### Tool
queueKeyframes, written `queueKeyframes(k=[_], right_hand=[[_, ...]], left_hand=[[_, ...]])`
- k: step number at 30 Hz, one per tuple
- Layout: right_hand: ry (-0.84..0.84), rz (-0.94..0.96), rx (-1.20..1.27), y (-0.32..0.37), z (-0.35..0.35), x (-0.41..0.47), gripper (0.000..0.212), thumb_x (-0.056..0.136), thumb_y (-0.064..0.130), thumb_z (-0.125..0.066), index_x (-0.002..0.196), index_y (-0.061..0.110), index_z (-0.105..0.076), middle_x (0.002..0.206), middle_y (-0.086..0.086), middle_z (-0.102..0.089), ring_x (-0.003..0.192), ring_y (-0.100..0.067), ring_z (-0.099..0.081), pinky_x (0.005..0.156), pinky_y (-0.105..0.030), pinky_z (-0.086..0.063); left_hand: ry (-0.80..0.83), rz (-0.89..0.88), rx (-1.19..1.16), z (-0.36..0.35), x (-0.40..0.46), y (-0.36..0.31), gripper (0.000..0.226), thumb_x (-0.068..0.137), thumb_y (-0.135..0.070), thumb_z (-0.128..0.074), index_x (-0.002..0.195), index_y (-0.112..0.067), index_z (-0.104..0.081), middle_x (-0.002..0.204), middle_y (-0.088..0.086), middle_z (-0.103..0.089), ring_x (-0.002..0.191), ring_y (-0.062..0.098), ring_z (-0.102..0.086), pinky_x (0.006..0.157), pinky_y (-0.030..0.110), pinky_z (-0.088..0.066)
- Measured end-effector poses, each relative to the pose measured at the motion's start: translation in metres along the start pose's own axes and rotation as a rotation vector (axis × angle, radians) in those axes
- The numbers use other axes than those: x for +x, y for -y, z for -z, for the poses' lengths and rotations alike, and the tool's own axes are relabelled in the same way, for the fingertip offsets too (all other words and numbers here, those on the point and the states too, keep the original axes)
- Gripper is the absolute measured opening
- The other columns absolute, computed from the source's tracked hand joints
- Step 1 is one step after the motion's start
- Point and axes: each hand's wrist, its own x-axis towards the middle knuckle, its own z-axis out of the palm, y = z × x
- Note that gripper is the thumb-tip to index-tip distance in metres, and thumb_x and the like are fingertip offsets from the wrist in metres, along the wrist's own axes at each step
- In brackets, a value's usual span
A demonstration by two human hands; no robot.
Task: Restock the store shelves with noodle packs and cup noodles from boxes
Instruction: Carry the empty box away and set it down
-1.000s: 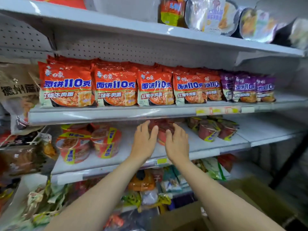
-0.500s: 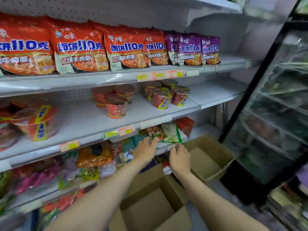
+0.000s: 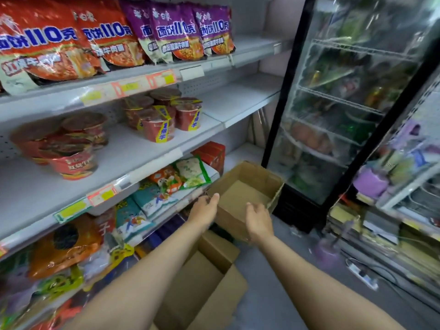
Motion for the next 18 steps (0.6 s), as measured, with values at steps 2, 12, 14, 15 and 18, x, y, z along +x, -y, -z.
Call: queueKeyframes(k=[2, 12, 14, 15, 18], right_hand=[[-0.006, -0.036, 0.015, -0.004, 0.005, 0.014, 0.057, 0.106, 0.048, -0.032, 0.151, 0.015, -0.041, 0.155, -0.009, -0.041, 0.140, -0.030, -0.040, 0.114, -0.044, -0.036], [-0.084, -0.192, 0.072, -0.013, 0.008, 0.084, 0.058, 0.106, 0.047, -0.032, 0.153, 0.014, -0.038, 0.160, -0.009, -0.035, 0.146, -0.031, -0.033, 0.117, -0.044, -0.033], [-0.095, -0.205, 0.079, -0.010, 0.002, 0.106, 0.059, 0.106, 0.046, -0.033, 0.154, 0.012, -0.036, 0.160, -0.010, -0.035, 0.146, -0.032, -0.034, 0.117, -0.044, -0.033], [-0.101, -0.211, 0.077, -0.009, 0.000, 0.115, 0.059, 0.106, 0.045, -0.034, 0.153, 0.011, -0.037, 0.159, -0.011, -0.037, 0.144, -0.033, -0.037, 0.116, -0.043, -0.035], [-0.075, -0.256, 0.040, -0.015, -0.010, 0.141, 0.057, 0.106, 0.044, -0.035, 0.150, 0.009, -0.040, 0.155, -0.013, -0.041, 0.137, -0.036, -0.045, 0.111, -0.042, -0.040]], left_hand=[[0.030, 0.005, 0.018, -0.009, 0.016, -0.009, 0.069, 0.100, -0.064, -0.034, 0.141, -0.010, -0.051, 0.143, 0.015, -0.053, 0.128, 0.034, -0.052, 0.103, 0.042, -0.042], [0.204, 0.012, 0.109, -0.048, 0.092, -0.039, 0.080, 0.088, -0.078, -0.027, 0.145, -0.026, -0.045, 0.146, 0.004, -0.049, 0.133, 0.031, -0.047, 0.113, 0.052, -0.036], [0.215, -0.010, 0.122, -0.050, 0.117, -0.046, 0.077, 0.091, -0.076, -0.028, 0.144, -0.023, -0.046, 0.145, 0.007, -0.050, 0.132, 0.031, -0.048, 0.112, 0.051, -0.037], [0.208, -0.019, 0.134, -0.052, 0.129, -0.047, 0.075, 0.093, -0.074, -0.029, 0.144, -0.021, -0.047, 0.144, 0.008, -0.051, 0.131, 0.032, -0.049, 0.112, 0.051, -0.037], [0.181, -0.003, 0.183, -0.060, 0.159, -0.043, 0.069, 0.097, -0.069, -0.032, 0.145, -0.021, -0.047, 0.146, 0.009, -0.051, 0.132, 0.033, -0.049, 0.111, 0.049, -0.038]])
